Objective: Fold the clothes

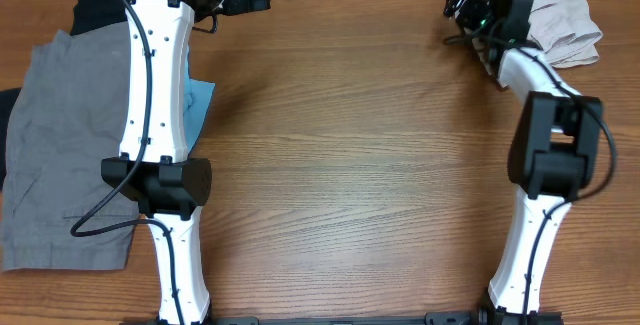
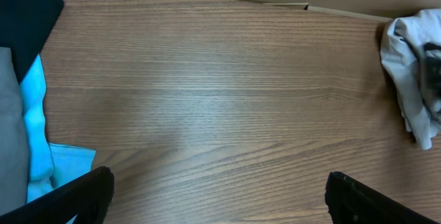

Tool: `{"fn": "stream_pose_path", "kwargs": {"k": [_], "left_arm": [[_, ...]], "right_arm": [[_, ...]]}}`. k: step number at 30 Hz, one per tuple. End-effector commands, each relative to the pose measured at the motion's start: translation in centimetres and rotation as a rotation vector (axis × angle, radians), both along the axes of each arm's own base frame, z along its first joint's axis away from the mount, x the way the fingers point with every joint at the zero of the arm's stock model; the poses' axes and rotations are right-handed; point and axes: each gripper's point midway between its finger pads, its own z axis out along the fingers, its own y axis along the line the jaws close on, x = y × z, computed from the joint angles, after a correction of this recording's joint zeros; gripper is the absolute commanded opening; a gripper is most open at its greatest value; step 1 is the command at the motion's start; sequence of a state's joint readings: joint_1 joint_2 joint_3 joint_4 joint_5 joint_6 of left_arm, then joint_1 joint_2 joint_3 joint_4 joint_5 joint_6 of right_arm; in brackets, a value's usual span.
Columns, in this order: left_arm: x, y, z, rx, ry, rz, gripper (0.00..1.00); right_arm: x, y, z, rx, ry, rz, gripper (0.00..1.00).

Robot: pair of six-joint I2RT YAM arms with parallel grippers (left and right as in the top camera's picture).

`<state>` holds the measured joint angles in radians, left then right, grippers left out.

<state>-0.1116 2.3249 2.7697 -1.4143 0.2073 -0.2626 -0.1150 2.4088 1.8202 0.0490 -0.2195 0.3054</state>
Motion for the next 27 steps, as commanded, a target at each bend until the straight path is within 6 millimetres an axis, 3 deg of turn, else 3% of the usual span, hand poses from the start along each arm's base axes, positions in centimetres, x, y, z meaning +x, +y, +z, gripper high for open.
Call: {"fn": "stream_pose_path", "kwargs": {"k": [1,5,9,14,18,20,22,27], "left_arm": [[0.1,-0.3,-0.6,0.014,0.006,-0.013,1.0],[0.1,-0.3,-0.5,0.014,0.006,-0.014,1.0],[0.1,-0.2,-0.5,0.014,0.006,-0.012,1.0],[0.1,-0.2,-0.5,0.014,0.006,-0.012,1.0],[0.1,-0.2,-0.5,0.014,0.006,-0.012,1.0],[0.1,-0.2,-0.6,0.014,0.006,-0.012,1.0],[0.1,-0.2,-0.6,0.014,0.006,-0.012,1.0],[0.1,-0.2,-0.5,0.014,0.006,-0.012,1.0]], "right_arm": [[-2.3,0.6,17.6,-0.053,-0.232,0.061,1.0],[-7.4,2.3,25.1,-0.03,-0.245,0.123,1.0],[-14.4,5.3,32.3,0.011,-0.28,0.247,1.0],[-24.1,8.5,39.2,0.049,-0.334,0.373,1.0],[-29.6,9.7,43.5,0.027,-0.437,0.415,1.0],[-31.4,9.5,44.9,-0.026,-0.485,0.397,1.0],[-32.9,8.4,45.1,-0.085,-0.482,0.338,1.0],[-36.0,5.7,42.7,-0.101,-0.347,0.173,1.0]]}}
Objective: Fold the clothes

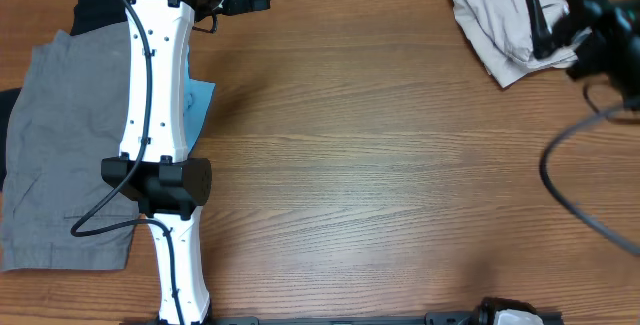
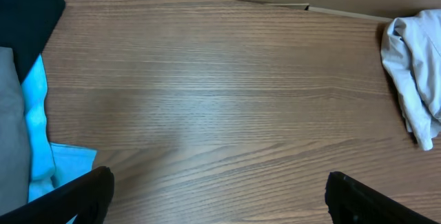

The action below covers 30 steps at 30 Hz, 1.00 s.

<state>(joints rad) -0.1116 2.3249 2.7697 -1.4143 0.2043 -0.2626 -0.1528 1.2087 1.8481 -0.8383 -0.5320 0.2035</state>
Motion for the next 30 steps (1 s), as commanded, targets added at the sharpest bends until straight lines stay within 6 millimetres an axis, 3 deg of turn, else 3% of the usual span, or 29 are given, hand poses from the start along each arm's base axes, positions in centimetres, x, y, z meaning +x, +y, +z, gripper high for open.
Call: {"fn": "stream_pose_path", "kwargs": {"k": [1,6,10,15,24,30], "left_arm": [[0.1,-0.3,-0.6,0.012,0.007,-0.014,1.0],[0.1,-0.3,-0.5,0.012,0.006,-0.014,1.0],[0.1,-0.3,-0.5,0.012,0.006,-0.014,1.0],[0.1,-0.3,-0.5,0.012,0.006,-0.014,1.0],[0.1,-0.3,-0.5,0.012,0.006,-0.014,1.0],[0.1,-0.3,-0.5,0.012,0.006,-0.014,1.0]], "right_arm": [[-1.4,-2.8,-1.2,-0.039,0.056,-0.166,1.0],[-3.5,-6.7,-5.9,-0.089,0.222,-0.402,1.0],[-4.6,-7.5,-7.7,-0.108,0.153,-0.464,1.0],[-5.2,-6.5,-11.5,-0.112,-0.001,-0.428,1.0],[-6.3,-2.8,-23.5,-0.095,-0.084,-0.253,1.0],[-6.8,-1.3,-28.9,-0.112,-0.152,-0.194,1.0]]}}
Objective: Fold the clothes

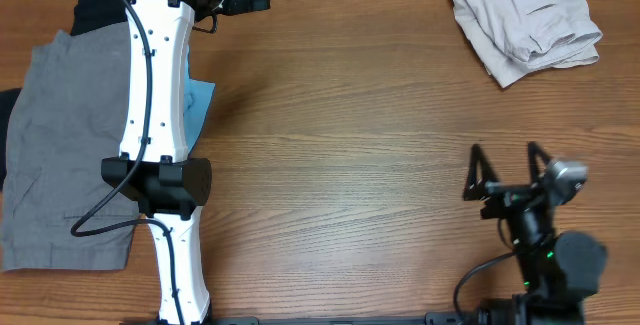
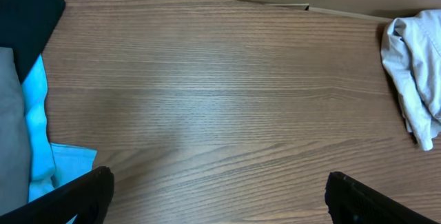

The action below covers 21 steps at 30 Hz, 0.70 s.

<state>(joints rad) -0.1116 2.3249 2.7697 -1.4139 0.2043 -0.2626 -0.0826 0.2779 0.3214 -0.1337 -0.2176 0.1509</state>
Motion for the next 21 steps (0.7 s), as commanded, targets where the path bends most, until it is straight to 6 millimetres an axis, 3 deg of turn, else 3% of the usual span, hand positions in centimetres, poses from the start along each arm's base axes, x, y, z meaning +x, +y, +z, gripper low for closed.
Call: {"fn": "stream_pose_path", "kwargs": {"k": [1,12,14,21], "left_arm": [[0.1,-0.3,-0.5,0.012,0.007,-0.014,1.0],[0.1,-0.3,-0.5,0.012,0.007,-0.014,1.0],[0.1,-0.3,-0.5,0.012,0.007,-0.014,1.0],[0.1,-0.3,-0.5,0.012,0.007,-0.014,1.0]], "right_arm": [[-0.5,1.2,-2.2,-0.027,-0.038,0.055,1.0],[-0.8,1.1,-7.9,-0.024,-0.013,0.043,1.0],[-0.9,1.2,-7.0,-0.024,-0.05,0.043,1.0],[-0.9,1.2,-7.3,-0.024,-0.038,0.043,1.0]]}}
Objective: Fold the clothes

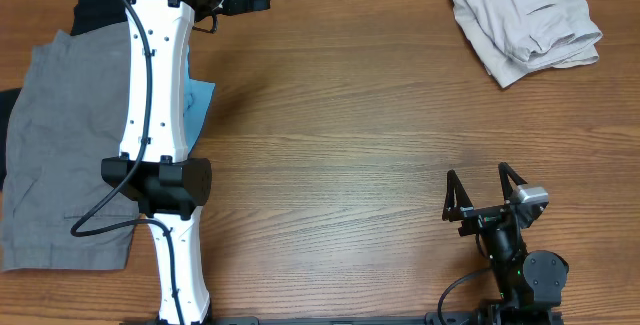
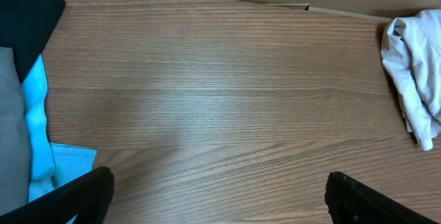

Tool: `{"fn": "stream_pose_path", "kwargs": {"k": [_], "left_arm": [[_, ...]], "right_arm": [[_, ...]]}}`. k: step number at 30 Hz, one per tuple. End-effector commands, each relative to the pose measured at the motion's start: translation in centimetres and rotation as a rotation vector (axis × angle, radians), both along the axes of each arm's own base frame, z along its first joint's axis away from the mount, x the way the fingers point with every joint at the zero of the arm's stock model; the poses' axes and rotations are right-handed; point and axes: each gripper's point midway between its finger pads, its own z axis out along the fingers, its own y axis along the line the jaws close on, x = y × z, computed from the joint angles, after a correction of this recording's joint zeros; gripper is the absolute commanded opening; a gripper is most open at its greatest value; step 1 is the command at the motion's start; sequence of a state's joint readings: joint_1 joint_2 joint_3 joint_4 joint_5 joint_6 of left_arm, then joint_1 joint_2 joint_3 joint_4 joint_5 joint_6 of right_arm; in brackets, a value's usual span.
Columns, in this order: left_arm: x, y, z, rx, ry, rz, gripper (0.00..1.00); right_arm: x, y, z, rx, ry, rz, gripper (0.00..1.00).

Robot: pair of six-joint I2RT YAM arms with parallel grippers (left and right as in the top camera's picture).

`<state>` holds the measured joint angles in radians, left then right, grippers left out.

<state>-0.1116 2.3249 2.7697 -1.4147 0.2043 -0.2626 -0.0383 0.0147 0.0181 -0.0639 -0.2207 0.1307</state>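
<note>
A crumpled beige garment [image 1: 525,17] lies at the far right corner of the table; the left wrist view shows it at the right edge [image 2: 417,79]. Flat at the left lies a pair of grey shorts [image 1: 60,145]. My left gripper hovers at the far left, open wide [image 2: 219,195] over bare wood, nothing between its fingers [image 2: 76,196]. My right gripper [image 1: 480,183] is drawn back near the front right edge, open and empty, far from the beige garment.
A light blue cloth [image 1: 198,100] peeks out beside the left arm and shows in the left wrist view [image 2: 41,148]. A black garment [image 1: 95,5] lies at the far left corner, under the shorts. A cardboard edge runs along the table's back.
My right arm has drawn a little further back and left toward the front edge, gripper still open. The left arm and all the clothes are unmoved.
My right gripper was first at the left edge of the beige garment in the far right corner. Then it was off to the right, the garment lying free. After that the arm sat folded at the front right, where it is now lower still.
</note>
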Motion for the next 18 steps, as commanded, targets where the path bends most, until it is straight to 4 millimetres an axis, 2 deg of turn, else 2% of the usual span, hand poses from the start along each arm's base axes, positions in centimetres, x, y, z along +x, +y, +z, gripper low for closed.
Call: {"fn": "stream_pose_path", "kwargs": {"k": [1,17,18], "left_arm": [[0.12,-0.3,-0.53,0.012,0.006,-0.014,1.0],[0.12,-0.26,-0.55,0.014,0.006,-0.012,1.0],[-0.06,-0.35,-0.03,0.015,-0.004,-0.014,1.0]], "right_arm": [[0.0,-0.03,-0.16,-0.001,-0.005,-0.004,1.0],[0.0,-0.03,-0.16,-0.002,-0.005,-0.004,1.0],[0.0,-0.03,-0.16,-0.001,-0.005,-0.004,1.0]]}}
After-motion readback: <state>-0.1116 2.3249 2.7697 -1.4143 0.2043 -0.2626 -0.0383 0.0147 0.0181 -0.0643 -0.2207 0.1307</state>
